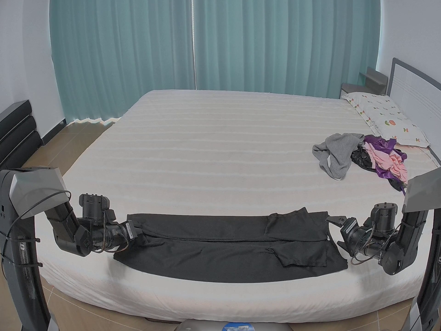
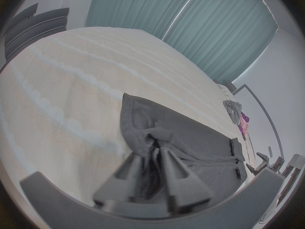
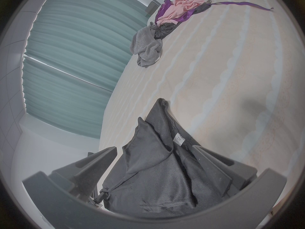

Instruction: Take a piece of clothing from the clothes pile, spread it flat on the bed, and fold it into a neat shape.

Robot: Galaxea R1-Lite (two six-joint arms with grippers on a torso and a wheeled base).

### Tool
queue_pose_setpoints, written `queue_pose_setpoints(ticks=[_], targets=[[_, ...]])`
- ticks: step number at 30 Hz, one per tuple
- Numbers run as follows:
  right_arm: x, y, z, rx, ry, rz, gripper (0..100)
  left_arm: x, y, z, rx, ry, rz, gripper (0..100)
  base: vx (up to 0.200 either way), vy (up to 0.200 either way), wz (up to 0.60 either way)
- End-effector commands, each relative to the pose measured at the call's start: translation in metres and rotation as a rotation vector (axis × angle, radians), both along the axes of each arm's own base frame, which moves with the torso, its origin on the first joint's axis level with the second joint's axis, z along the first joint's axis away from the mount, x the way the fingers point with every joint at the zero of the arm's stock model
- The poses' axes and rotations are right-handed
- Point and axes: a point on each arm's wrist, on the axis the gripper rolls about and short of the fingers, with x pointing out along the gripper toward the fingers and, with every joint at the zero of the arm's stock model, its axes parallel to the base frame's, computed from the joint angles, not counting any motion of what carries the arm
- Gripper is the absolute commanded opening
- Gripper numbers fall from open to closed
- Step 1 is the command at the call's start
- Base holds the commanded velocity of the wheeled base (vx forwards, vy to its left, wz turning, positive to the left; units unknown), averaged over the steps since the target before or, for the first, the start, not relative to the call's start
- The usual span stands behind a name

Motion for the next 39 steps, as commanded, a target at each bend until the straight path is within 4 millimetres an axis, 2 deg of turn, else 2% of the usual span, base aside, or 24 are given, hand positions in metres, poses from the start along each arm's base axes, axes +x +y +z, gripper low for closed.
queue_pose_setpoints(ticks=[1,7,13,20,33,34,39], targets=[[0.000,-0.001,0.000,0.000,-0.002,-0.003,100,-0.003,-0.001,0.002,0.002,0.003,0.001,0,0.000,0.000,0.00],[0.001,-0.004,0.005,0.006,-0.018,-0.009,100,-0.003,-0.001,0.002,0.003,0.004,0.003,0,0.000,0.000,0.00],[0.005,-0.022,0.016,0.012,-0.064,-0.062,100,-0.002,0.001,0.000,0.003,0.007,0.009,0,0.000,0.000,0.00],[0.010,-0.040,0.017,0.018,-0.078,-0.110,100,-0.004,0.001,-0.002,0.004,0.016,0.010,0,0.000,0.000,0.00],[0.010,-0.040,0.011,0.019,-0.061,-0.109,100,-0.002,0.001,-0.003,-0.010,0.019,0.025,0,0.000,0.000,0.00],[0.010,-0.040,0.011,0.020,-0.060,-0.108,100,-0.002,0.001,-0.002,-0.014,0.019,0.029,100,0.000,0.000,0.00],[0.010,-0.040,0.011,0.020,-0.058,-0.108,100,-0.009,0.002,0.000,-0.015,0.032,0.034,100,0.000,0.000,0.00]])
